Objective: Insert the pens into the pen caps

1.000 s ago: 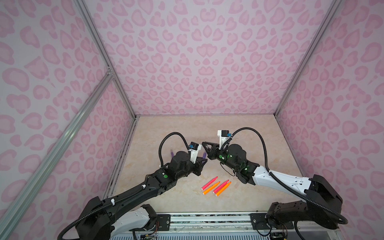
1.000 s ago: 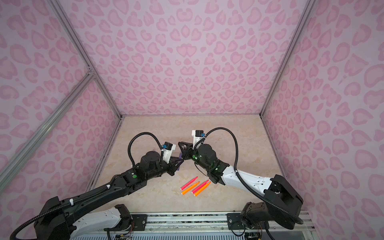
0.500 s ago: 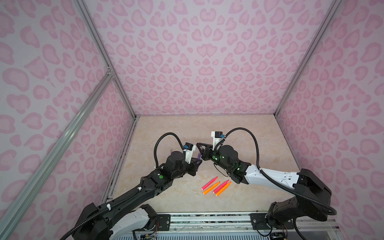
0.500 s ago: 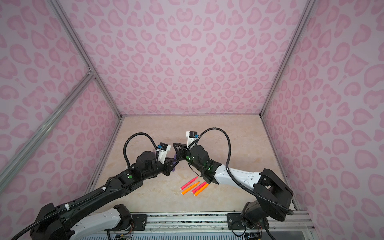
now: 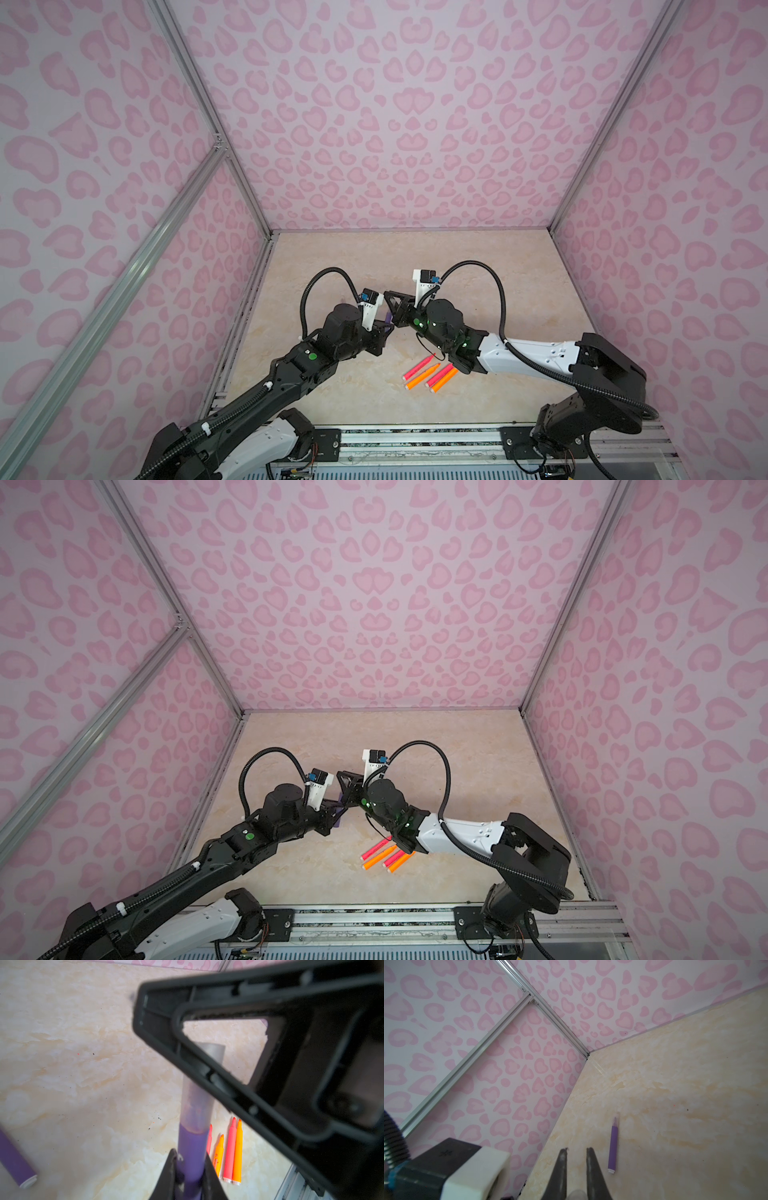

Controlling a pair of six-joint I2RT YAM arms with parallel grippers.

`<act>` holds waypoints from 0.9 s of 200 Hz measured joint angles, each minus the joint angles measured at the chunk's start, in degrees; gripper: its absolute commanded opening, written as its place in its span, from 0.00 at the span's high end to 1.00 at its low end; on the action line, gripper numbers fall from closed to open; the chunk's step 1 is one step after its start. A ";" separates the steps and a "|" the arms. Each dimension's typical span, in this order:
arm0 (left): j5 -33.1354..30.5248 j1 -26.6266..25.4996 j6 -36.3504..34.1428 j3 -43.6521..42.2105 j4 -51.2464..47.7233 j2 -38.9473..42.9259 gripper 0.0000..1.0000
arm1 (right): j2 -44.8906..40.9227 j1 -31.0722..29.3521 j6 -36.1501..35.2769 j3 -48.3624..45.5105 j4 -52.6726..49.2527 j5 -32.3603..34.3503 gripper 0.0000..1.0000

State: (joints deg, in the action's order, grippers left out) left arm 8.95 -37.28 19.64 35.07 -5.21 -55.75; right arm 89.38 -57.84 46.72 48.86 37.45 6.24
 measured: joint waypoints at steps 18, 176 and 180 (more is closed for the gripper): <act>2.27 1.55 -0.46 0.09 -1.18 -0.17 0.96 | 0.50 -0.68 -0.02 0.00 0.22 0.85 1.00; 10.19 8.09 -0.33 3.76 -10.84 3.54 0.96 | 3.50 -3.41 0.46 1.92 4.00 3.45 1.00; 10.19 8.11 -0.33 4.17 -11.21 3.28 0.96 | 3.50 -3.41 0.44 1.92 4.02 3.67 1.00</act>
State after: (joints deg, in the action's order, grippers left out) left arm 19.14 -29.17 19.31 39.24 -16.43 -52.47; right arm 92.88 -61.25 47.16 50.78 41.47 9.91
